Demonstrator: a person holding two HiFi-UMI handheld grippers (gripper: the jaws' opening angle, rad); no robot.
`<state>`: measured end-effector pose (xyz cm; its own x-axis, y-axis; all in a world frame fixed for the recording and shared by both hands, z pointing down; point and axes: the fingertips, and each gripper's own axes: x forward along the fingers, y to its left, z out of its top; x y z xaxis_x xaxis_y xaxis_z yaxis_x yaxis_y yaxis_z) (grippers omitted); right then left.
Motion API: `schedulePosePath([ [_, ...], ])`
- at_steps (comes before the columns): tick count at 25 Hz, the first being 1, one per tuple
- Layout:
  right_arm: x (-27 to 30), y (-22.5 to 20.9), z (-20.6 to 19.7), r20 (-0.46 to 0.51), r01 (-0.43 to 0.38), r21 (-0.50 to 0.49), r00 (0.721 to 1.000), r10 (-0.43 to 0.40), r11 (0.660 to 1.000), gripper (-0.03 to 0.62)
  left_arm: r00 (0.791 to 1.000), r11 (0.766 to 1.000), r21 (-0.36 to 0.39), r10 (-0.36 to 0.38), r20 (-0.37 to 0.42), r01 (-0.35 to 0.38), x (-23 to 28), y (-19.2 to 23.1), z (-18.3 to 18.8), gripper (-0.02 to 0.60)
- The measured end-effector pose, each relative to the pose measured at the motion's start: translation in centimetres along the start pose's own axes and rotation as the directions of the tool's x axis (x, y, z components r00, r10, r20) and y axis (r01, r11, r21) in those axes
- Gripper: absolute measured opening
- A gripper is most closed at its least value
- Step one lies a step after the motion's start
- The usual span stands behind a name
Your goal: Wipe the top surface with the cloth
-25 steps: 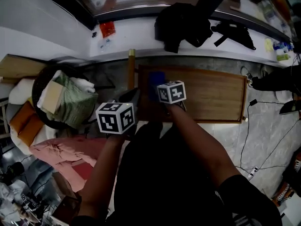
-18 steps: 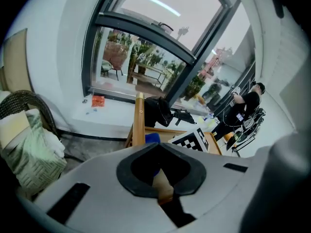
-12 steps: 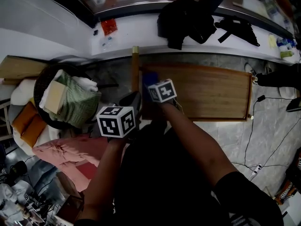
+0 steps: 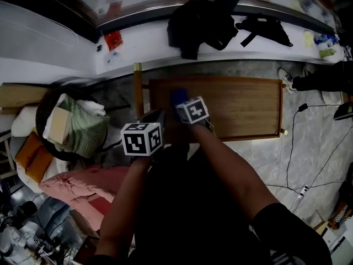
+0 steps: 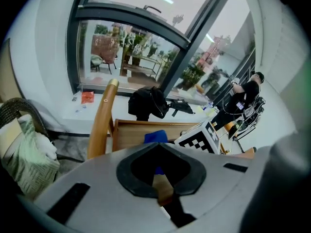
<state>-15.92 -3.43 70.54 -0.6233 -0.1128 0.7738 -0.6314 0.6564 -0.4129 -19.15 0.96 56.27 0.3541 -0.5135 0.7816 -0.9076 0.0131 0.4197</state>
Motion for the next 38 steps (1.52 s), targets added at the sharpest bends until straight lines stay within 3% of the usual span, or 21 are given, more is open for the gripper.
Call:
schedulePosePath([
  [16,-12.3,-15.2,-5.7,0.015,0.128,0.137,0.991,-0.132,0.982,0.048,0.985,0.991,0.094,-0.075,-0.156,0.091,11.8,-12.9,-1.5,0.009],
  [26,-17.9,-22.8,-9.1,-0.001,0.22,0.176,0.975,-0.223,0.96,0.048,0.977,0.983,0.128,-0.111,-0.184,0.135,15.1,-18.5,-1.3,0.009],
  [32,-21.1,-25.6,-9.8,0.011,0.232,0.196,0.971,-0.238,0.953,0.048,0.972,0.98,0.13,-0.122,-0.202,0.151,17.1,-21.0,-1.9,0.009],
  [38,-24.0,-29.4,-11.2,-0.019,0.309,0.164,0.951,-0.31,0.937,0.048,0.965,0.973,0.133,-0.157,-0.21,0.188,18.9,-24.2,-2.2,0.009],
])
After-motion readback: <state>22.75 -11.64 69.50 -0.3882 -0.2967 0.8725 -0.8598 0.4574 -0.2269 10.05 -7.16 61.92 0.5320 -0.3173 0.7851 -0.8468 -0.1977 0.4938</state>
